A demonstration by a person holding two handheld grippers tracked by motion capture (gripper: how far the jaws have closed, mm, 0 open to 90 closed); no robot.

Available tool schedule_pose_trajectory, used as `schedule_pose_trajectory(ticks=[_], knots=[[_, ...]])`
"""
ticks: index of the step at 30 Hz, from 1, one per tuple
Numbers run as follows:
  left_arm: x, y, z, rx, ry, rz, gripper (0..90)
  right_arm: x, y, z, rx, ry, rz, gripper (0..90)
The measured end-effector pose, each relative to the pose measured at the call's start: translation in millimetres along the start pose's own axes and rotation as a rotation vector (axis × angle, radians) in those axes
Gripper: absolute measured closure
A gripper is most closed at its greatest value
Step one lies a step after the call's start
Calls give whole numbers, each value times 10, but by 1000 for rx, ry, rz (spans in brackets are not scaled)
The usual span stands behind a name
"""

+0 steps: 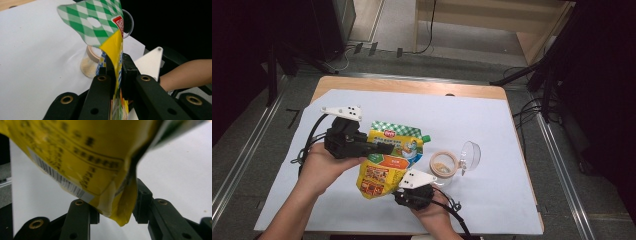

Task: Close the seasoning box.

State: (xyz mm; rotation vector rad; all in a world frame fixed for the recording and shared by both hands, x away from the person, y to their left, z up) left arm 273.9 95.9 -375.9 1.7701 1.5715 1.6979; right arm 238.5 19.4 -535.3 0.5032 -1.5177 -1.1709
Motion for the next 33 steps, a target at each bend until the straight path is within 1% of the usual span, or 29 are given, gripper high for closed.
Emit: schedule_pose_trajectory(ticks=[2, 3, 6, 8, 9, 11, 12, 13, 14, 15, 16, 18, 19, 21, 25, 26, 28, 31, 32, 33], knots=[[-76, -8, -7, -9, 2, 5, 857, -2, -2, 49, 12, 10, 2, 667], [-76, -8, -7, -9, 2, 5, 847, -2, -2, 49, 12, 10, 2, 667], [-160, -28, -5, -6, -1, 13, 828, 12, 7, 81, 12, 22, 0, 670], [-208, -39, -15, -10, -6, 22, 824, 19, 8, 116, 17, 30, 1, 674], [-230, -41, -17, -17, 1, 28, 824, 19, 8, 116, 17, 30, 1, 674], [-278, -48, -20, -27, 6, 37, 822, 19, 7, 149, 36, 31, 4, 675], [-328, -57, -21, -33, 4, 42, 818, 23, 12, 201, 42, 40, 7, 674], [-328, -57, -21, -33, 4, 42, 817, 23, 12, 201, 42, 40, 7, 674], [-351, -61, -23, -37, 4, 44, 815, 28, 27, 250, 45, 53, 1, 673], [-402, -63, -36, -43, -1, 43, 814, 31, 33, 269, 41, 57, 1, 672], [-402, -63, -36, -43, -1, 43, 811, 31, 33, 269, 41, 57, 1, 672], [-443, -66, -41, -55, -1, 51, 810, 38, 40, 301, 31, 67, -3, 669], [-481, -60, -47, -37, -9, 51, 805, 53, 42, 307, 28, 67, -3, 665], [-495, -57, -46, -33, -13, 48, 801, 60, 43, 308, 20, 66, -6, 664], [-549, -52, -27, -11, -15, 47, 790, 91, 57, 308, 2, 71, -13, 663], [-581, -58, -21, -9, -6, 59, 779, 101, 66, 318, -2, 71, -17, 662], [-605, -63, -23, -10, -5, 61, 777, 105, 70, 321, 4, 70, -17, 663], [-672, -84, -25, -7, 4, 80, 744, 117, 85, 344, 6, 71, -22, 661], [-684, -89, -22, -10, 4, 86, 738, 121, 89, 348, 2, 74, -23, 660], [-696, -85, -23, -4, -4, 87, 733, 126, 89, 352, -5, 77, -25, 660]])
Point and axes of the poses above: each handheld gripper's, and its own axes: x roughly backward along the jaws, y roughly out of its top, z roughly to its left, the point moved 8 cm from there along -x, roughly forward along the jaws, and after that the axes turned 6 degrees about y, right-handed, at the moved point
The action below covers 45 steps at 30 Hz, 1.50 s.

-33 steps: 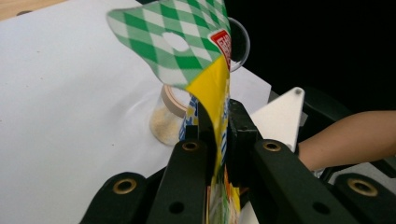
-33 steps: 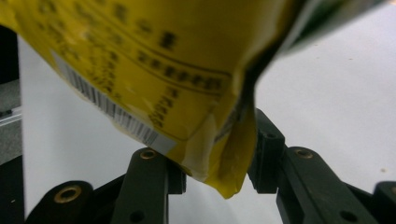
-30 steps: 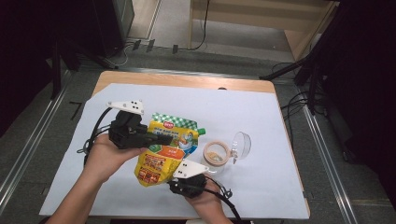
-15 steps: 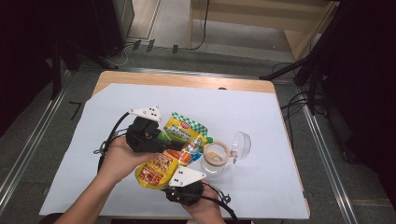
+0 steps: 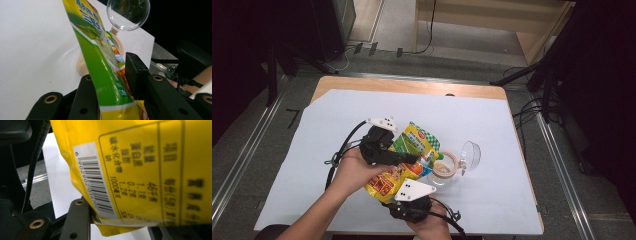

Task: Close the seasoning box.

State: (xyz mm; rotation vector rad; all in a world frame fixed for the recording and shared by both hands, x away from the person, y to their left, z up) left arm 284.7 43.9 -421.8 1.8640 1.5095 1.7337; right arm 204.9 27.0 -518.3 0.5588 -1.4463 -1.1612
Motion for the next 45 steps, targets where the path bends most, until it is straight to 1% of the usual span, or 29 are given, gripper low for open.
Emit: schedule_pose_trajectory(ticks=[4, 6, 9, 14, 18, 20, 21, 23, 24, 25, 26, 27, 28, 29, 30, 32, 34, 36, 37, 40, 44, 45], knots=[[-14, 8, 5, 11, -2, -2, 720, 11, 3, -5, -8, 1, -1, 660], [-33, 11, 9, 27, -9, 7, 698, 11, 13, 9, -25, 16, -11, 658], [-41, 12, 8, 36, -8, 11, 693, 7, 16, 16, -21, 17, -13, 650], [-83, 17, 6, 51, -21, 25, 691, 2, 13, 35, -22, 14, -10, 645], [-115, 29, 20, 72, -32, 35, 688, 5, 10, 39, -32, 17, -6, 640], [-128, 43, 21, 73, -37, 48, 689, 13, 17, 37, -22, 9, -5, 630], [-144, 61, 16, 67, -36, 63, 689, 20, 25, 46, -18, 8, -4, 622], [-149, 70, 17, 64, -34, 72, 688, 23, 28, 50, -18, 7, -5, 613], [-155, 83, 13, 69, -41, 76, 687, 29, 32, 50, -17, 6, -4, 609], [-157, 112, 14, 73, -40, 87, 685, 40, 47, 50, -23, 9, -13, 601], [-157, 112, 14, 73, -40, 87, 684, 40, 47, 50, -23, 9, -13, 601], [-157, 140, 19, 71, -32, 98, 683, 44, 70, 39, -16, 13, -20, 580], [-157, 140, 19, 71, -32, 98, 683, 44, 70, 39, -16, 13, -20, 580], [-156, 155, 20, 77, -34, 99, 683, 52, 88, 30, -11, 2, -18, 569], [-165, 180, 20, 85, -36, 107, 682, 58, 96, 34, -23, 10, -24, 570], [-174, 189, 16, 86, -35, 116, 682, 66, 102, 26, -25, 10, -28, 574], [-208, 202, 28, 91, -34, 141, 681, 75, 105, 12, -28, 9, -30, 584], [-223, 212, 29, 98, -42, 142, 682, 78, 101, 11, -34, 5, -28, 597], [-224, 212, 25, 99, -43, 142, 681, 86, 102, 0, -34, -2, -30, 623], [-222, 206, 21, 99, -42, 142, 674, 94, 103, -5, -40, 7, -32, 630], [-218, 189, 8, 98, -48, 143, 646, 84, 100, 5, -59, 9, -40, 635], [-213, 184, 3, 99, -52, 144, 636, 87, 104, 2, -70, 10, -47, 637]])
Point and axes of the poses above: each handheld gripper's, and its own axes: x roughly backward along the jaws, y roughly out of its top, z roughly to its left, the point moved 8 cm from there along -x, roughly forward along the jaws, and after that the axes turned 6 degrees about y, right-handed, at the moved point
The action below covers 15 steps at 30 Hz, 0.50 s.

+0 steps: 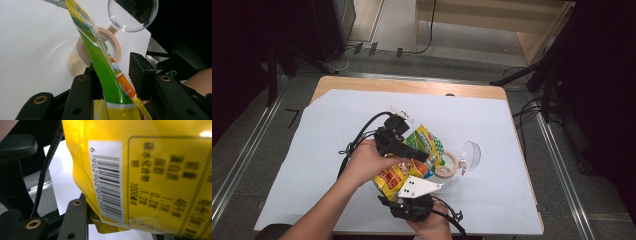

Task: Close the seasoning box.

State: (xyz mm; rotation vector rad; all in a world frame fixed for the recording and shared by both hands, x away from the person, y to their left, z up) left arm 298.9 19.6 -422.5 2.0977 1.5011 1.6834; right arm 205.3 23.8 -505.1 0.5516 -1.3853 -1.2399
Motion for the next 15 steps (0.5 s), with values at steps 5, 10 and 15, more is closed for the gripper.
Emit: schedule_pose_trajectory(ticks=[5, 10, 15], knots=[[32, -36, -22, -4, 11, 1, 614, 27, 17, -22, -38, 4, -26, 639], [50, -47, -25, -7, 26, -7, 669, 50, 29, -45, -70, 23, -38, 637], [73, -38, -20, 0, 39, -14, 745, 40, 30, -12, -33, 20, -25, 622]])
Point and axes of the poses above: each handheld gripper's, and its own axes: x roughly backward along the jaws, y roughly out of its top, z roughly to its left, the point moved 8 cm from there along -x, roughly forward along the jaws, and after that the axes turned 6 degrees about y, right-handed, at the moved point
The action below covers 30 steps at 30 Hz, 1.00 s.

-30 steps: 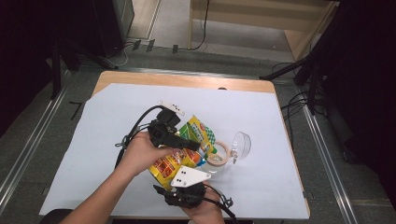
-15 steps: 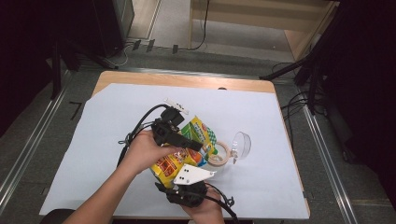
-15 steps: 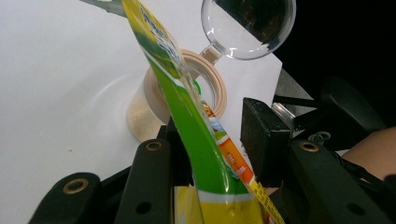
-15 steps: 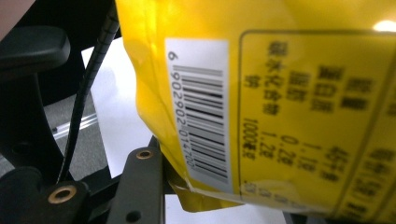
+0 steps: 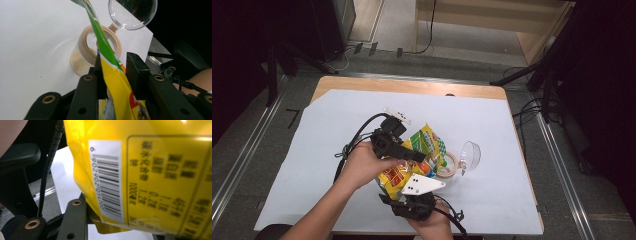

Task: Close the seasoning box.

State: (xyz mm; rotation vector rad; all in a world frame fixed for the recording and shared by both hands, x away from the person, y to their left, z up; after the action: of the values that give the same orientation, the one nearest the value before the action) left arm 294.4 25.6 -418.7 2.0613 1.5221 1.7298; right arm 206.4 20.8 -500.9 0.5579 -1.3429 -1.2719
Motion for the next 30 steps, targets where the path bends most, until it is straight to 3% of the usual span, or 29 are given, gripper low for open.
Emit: schedule_pose_trajectory(ticks=[8, 11, 12, 16, 18, 20, 24, 30], knots=[[27, 1, -3, -15, 15, 12, 803, -41, -12, 53, 66, -5, 29, 552], [31, 4, -2, -7, 14, 12, 811, -51, -22, 67, 102, -23, 47, 559], [35, 5, -4, -4, 11, 13, 811, -50, -17, 64, 121, -40, 47, 606], [32, 22, -20, 6, 1, 3, 796, -42, -10, 54, 119, -45, 52, 645], [32, 35, -38, 12, -9, -2, 781, -43, -6, 62, 80, -28, 41, 658], [34, 37, -44, 13, -11, -1, 770, -41, 0, 58, 75, -28, 35, 658], [71, 52, -78, -7, -4, -20, 681, -36, 27, 58, 45, -16, 13, 658], [136, 36, -70, -17, 23, -11, 678, -16, 55, 66, 40, -8, 2, 650]])
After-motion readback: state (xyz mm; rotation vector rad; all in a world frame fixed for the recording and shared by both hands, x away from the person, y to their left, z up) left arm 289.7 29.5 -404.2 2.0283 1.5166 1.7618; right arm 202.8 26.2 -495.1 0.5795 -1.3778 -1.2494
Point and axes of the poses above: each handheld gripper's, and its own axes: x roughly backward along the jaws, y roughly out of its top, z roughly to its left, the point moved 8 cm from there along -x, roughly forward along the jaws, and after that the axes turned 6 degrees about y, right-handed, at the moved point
